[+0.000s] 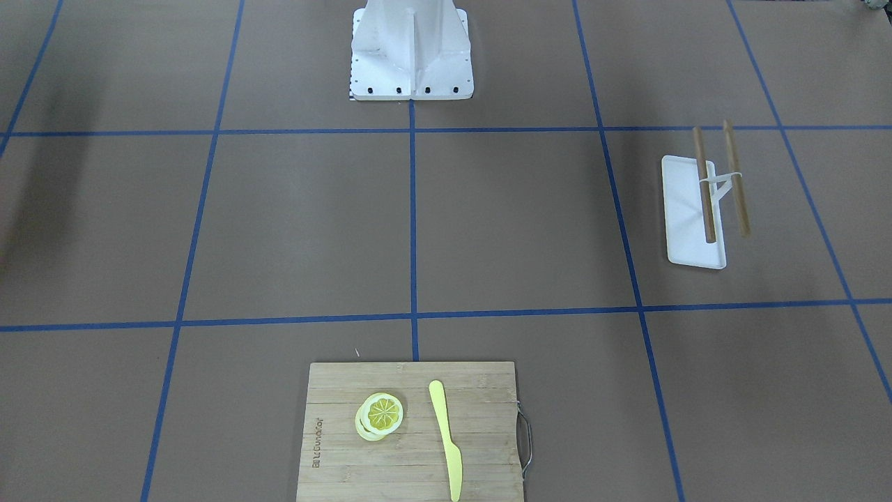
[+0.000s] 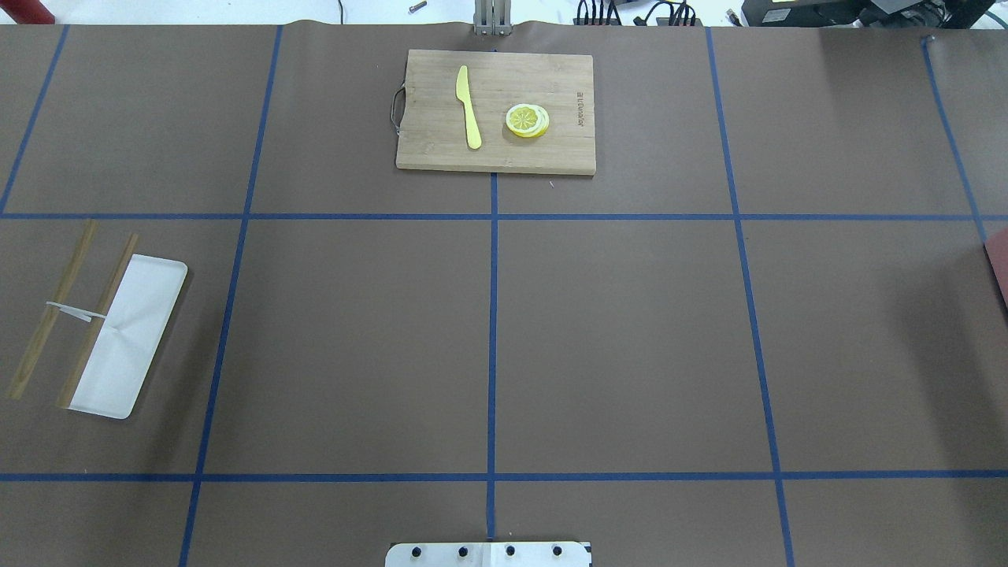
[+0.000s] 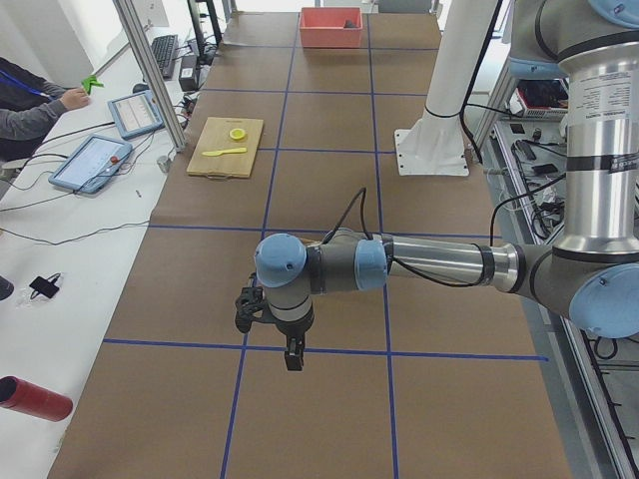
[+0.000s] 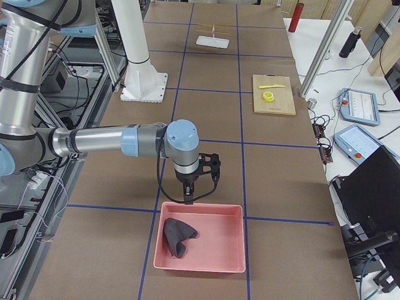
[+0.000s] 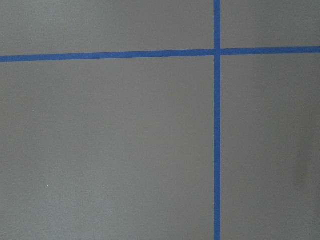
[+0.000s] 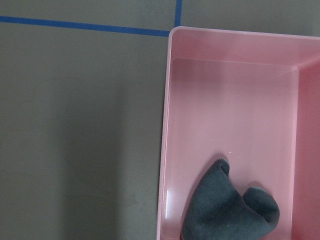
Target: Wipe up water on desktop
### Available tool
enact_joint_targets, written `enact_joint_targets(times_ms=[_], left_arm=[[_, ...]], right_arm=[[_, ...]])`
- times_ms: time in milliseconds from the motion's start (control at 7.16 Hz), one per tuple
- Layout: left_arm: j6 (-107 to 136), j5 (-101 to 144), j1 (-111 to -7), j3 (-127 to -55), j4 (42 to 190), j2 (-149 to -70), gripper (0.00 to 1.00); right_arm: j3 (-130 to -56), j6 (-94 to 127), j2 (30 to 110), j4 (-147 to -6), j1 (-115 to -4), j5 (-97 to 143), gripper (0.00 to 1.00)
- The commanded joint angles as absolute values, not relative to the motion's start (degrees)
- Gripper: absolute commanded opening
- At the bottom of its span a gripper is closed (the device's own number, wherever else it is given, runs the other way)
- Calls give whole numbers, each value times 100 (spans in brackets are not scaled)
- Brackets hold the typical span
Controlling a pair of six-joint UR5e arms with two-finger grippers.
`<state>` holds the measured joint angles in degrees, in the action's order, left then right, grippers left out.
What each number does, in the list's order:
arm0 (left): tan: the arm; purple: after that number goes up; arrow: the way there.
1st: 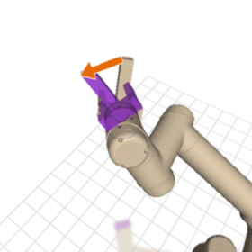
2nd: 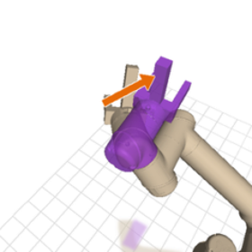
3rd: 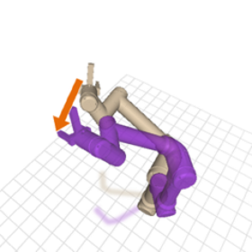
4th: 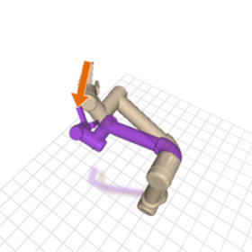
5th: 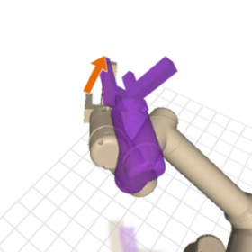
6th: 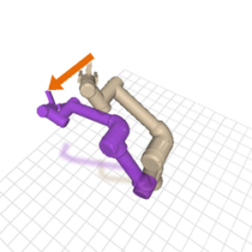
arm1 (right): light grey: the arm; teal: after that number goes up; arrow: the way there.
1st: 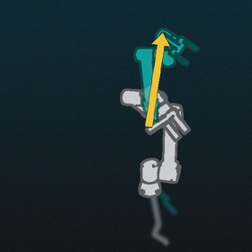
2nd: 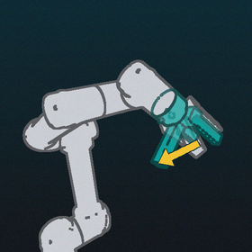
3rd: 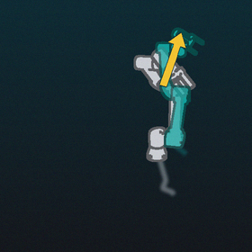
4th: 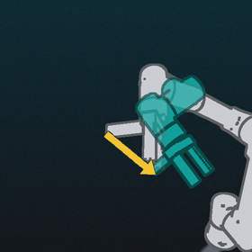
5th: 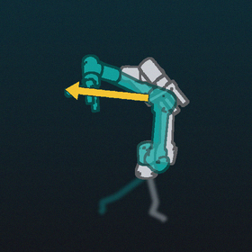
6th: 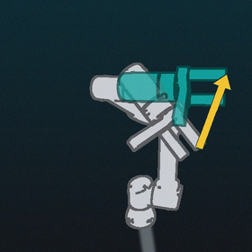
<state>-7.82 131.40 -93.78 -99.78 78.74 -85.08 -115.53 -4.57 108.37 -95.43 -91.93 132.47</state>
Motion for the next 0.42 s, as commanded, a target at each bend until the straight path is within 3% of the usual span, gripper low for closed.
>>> enact_joint_targets(times_ms=[0, 279], left_arm=[[-782, 13140, -9378, -9967, 7875, -8508, 99], [-782, 13148, -9378, -9967, 7875, -8499, 99]], right_arm=[[-11575, -457, 10837, -9545, -9193, 13263, 100], [-11601, -457, 10837, -9536, -9193, 13289, 100]])
